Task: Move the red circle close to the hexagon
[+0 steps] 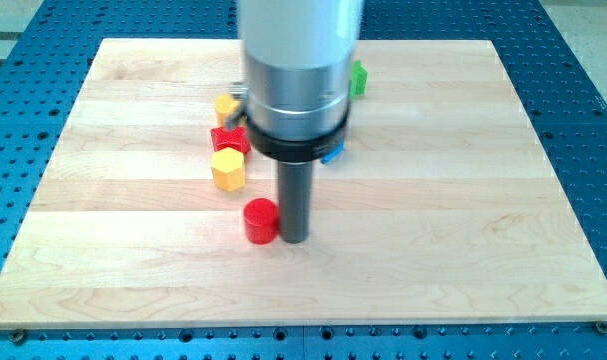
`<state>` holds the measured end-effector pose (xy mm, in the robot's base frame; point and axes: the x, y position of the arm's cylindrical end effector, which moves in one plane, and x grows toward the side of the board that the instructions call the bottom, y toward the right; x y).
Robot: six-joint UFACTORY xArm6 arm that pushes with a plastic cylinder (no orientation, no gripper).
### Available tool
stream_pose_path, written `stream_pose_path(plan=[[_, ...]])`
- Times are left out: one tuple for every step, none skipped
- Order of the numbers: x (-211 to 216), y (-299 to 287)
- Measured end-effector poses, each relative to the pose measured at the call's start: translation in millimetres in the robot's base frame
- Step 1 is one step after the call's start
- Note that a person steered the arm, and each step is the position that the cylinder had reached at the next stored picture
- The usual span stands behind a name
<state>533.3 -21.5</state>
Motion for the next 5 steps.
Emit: stream_pose_path(plan=[[0, -24], [16, -21], [55, -33], [61, -67], [21, -67]])
